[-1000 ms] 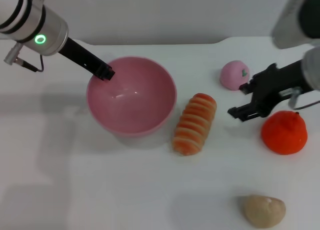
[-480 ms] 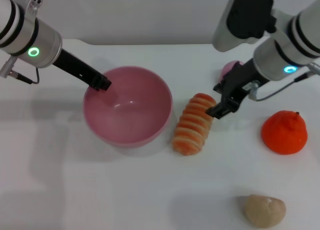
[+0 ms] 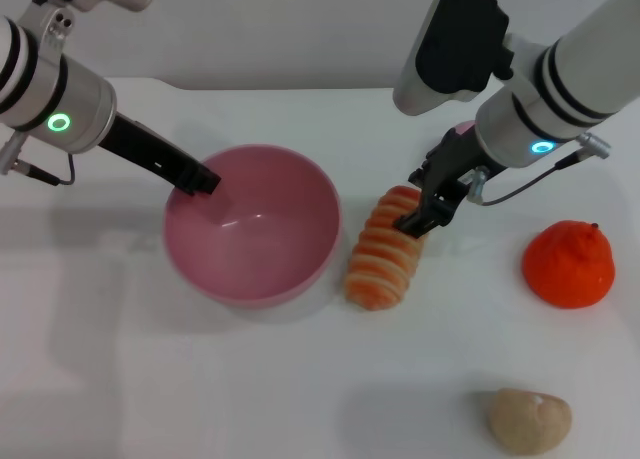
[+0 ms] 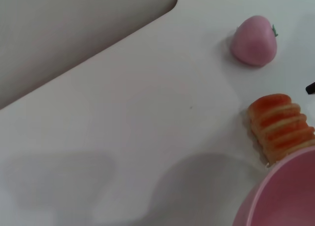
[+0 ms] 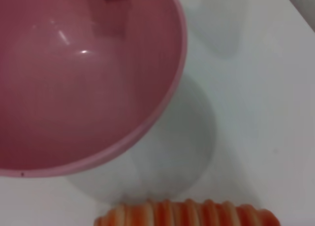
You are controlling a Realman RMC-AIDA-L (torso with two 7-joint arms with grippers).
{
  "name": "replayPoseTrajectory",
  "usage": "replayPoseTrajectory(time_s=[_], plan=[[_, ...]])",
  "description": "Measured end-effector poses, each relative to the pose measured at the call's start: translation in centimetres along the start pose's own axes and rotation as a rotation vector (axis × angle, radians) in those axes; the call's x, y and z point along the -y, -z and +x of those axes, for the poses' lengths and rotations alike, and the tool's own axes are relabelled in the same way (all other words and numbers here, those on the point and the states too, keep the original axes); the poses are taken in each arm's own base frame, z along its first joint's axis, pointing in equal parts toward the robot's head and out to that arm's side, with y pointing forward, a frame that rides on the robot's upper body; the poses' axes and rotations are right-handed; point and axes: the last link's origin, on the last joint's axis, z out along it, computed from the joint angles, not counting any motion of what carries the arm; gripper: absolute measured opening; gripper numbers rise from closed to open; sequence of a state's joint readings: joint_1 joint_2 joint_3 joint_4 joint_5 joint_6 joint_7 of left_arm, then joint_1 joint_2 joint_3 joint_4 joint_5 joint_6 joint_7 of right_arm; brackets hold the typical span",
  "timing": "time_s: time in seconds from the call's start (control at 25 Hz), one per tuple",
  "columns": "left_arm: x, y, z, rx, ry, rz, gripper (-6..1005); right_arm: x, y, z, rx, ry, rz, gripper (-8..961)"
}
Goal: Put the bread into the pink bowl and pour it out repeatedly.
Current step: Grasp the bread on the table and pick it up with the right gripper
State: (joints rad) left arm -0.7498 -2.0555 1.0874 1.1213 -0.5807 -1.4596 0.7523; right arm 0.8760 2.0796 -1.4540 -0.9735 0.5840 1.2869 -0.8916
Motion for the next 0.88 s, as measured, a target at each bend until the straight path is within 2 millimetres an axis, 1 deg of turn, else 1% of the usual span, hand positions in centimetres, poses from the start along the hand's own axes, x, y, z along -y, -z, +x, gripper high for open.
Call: replayPoseTrajectory(time_s=[0.32,0.48,0.88], plan=[[-0.1,-0.1,-0.2,-0.001,0.004,-0.008,79,-0.2,-1.2,0.2,0.024,-0.032,-0.016,650],[-0.1,-0.1,-0.4,-0.001,0.003,-0.010,79,-0.5,-1.7,0.7,0.028,-0.047,-0.025,646],[-0.2,-0.2,-0.5,-0.006,0.000,-0.021,79,-2.1,-3.3,1.3,0.036,-0.050,-0.064,611]])
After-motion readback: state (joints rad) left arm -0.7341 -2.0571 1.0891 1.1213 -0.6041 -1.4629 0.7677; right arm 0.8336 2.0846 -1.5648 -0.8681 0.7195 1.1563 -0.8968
